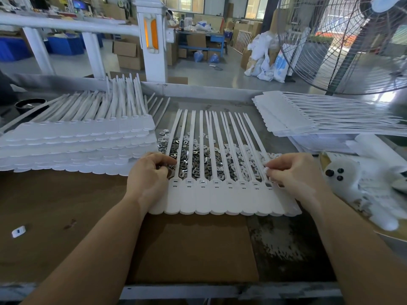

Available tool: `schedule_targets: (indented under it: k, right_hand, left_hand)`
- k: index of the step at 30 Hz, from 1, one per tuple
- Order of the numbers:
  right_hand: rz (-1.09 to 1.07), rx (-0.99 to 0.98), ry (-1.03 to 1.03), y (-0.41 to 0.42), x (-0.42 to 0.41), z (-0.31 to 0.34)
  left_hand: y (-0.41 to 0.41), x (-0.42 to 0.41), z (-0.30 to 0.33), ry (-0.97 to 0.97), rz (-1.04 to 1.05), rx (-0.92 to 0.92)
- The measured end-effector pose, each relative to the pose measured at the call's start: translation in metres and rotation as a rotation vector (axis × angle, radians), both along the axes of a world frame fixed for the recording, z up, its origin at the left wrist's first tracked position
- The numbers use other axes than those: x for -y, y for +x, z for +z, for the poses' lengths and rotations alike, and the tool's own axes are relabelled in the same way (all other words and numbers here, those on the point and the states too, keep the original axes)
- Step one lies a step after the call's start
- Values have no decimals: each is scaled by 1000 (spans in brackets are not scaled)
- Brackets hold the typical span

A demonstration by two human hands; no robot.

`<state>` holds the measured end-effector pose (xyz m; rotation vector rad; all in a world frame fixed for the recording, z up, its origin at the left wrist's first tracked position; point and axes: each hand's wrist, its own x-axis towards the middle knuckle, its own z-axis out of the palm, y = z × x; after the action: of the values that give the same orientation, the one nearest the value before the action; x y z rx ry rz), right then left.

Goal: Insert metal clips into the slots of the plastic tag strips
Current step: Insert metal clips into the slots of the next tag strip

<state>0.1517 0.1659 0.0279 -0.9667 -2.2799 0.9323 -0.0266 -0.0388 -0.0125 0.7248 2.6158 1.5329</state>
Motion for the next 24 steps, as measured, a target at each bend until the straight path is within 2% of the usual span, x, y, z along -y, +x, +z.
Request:
schedule_targets:
  k: [12,17,24]
  right_hand:
    - [160,304,38,5,-2,14]
    - [155,322,34,5,-2,14]
    - [106,270,129,8,2,7]
  left_hand:
    - [1,-1,0,-12,10,-1]
    - [1,-1,0,-5,10,3]
    - [3,0,4,-17,1,30]
